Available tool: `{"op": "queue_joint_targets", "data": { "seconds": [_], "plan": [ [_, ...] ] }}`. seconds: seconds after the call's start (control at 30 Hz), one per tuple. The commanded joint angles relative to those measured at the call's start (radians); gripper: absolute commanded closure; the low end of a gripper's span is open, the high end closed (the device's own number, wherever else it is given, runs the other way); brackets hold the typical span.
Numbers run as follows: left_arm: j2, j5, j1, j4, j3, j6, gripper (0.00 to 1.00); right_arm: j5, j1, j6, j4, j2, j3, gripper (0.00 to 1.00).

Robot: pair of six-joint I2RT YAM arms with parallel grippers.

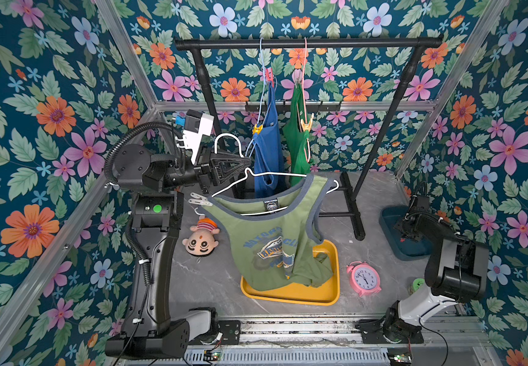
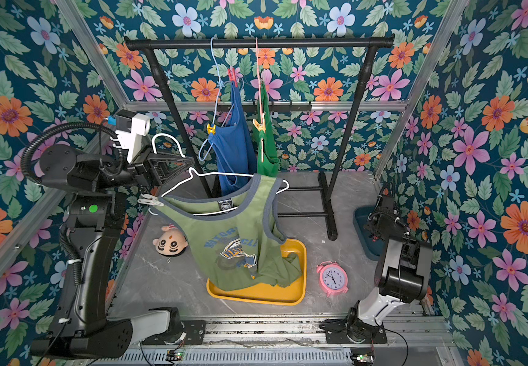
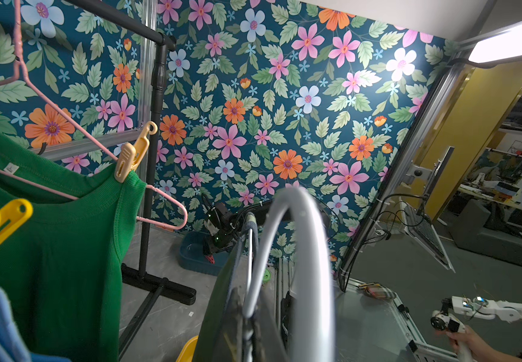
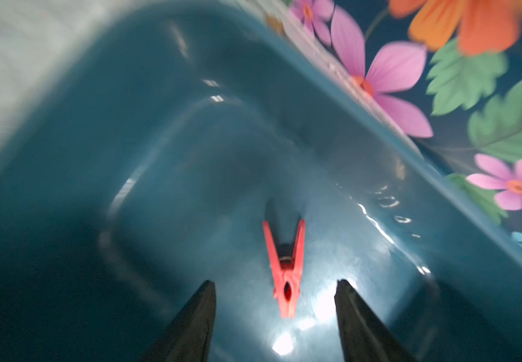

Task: Remove the clothespins securing tank tops to the hanger
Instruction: Place the clothespin in the storage box, then adjust the hanger.

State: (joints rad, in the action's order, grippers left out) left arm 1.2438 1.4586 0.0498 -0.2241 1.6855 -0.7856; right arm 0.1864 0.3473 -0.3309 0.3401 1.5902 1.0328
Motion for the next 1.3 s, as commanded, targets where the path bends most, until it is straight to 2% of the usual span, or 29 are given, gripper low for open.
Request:
{"op": "queue_joint_targets", "data": {
  "seconds": [0.0, 0.07, 0.13, 0.23, 0.4, 0.53, 0.6, 0.67, 0.77, 0.83, 0.9, 0.97, 1.27],
  "plan": [
    [0.005, -0.013, 0.001, -0.021, 0.005, -0.013, 1.0, -0.015, -0.001, -0.01, -0.017, -0.117, 0.003, 0.39],
    [0.009, -0.012, 0.002, -0.021, -0.001, -0.009, 1.0, -0.028, -0.001, -0.047, -0.002, -0.22, -0.002, 0.4],
    [0.014, -0.009, 0.002, -0.02, -0.01, -0.004, 1.0, -0.095, -0.004, -0.075, -0.027, -0.348, -0.033, 0.42],
    [0.013, -0.002, 0.002, -0.02, -0.026, 0.001, 1.0, -0.21, -0.061, -0.026, -0.039, -0.503, -0.047, 0.49],
    [0.02, 0.027, 0.004, -0.014, -0.03, -0.004, 1.0, -0.481, -0.273, 0.136, 0.085, -0.684, 0.085, 0.53],
    [0.025, 0.048, 0.004, -0.014, -0.027, -0.006, 1.0, -0.724, -0.447, 0.111, 0.19, -0.726, 0.306, 0.55],
    [0.027, 0.051, 0.004, -0.015, -0.028, -0.006, 1.0, -0.799, -0.564, 0.1, 0.21, -0.69, 0.43, 0.55],
    [0.034, 0.048, 0.007, -0.015, -0.027, -0.006, 1.0, -0.812, -0.702, 0.121, 0.272, -0.601, 0.589, 0.55],
    [0.045, 0.04, 0.016, -0.017, -0.02, -0.007, 1.0, -0.691, -0.977, 0.27, 0.515, -0.381, 0.933, 0.55],
    [0.048, 0.037, 0.023, -0.017, -0.016, -0.011, 1.0, -0.684, -1.078, 0.333, 0.638, -0.224, 1.163, 0.54],
    [0.048, 0.038, 0.024, -0.017, -0.014, -0.012, 1.0, -0.743, -1.091, 0.34, 0.698, -0.103, 1.336, 0.54],
    [0.048, 0.04, 0.025, -0.017, -0.012, -0.016, 1.0, -0.745, -1.093, 0.357, 0.711, -0.026, 1.444, 0.55],
    [0.049, 0.04, 0.038, -0.017, -0.018, -0.022, 1.0, -0.813, -1.106, 0.379, 0.61, 0.159, 1.56, 0.56]
  ]
}}
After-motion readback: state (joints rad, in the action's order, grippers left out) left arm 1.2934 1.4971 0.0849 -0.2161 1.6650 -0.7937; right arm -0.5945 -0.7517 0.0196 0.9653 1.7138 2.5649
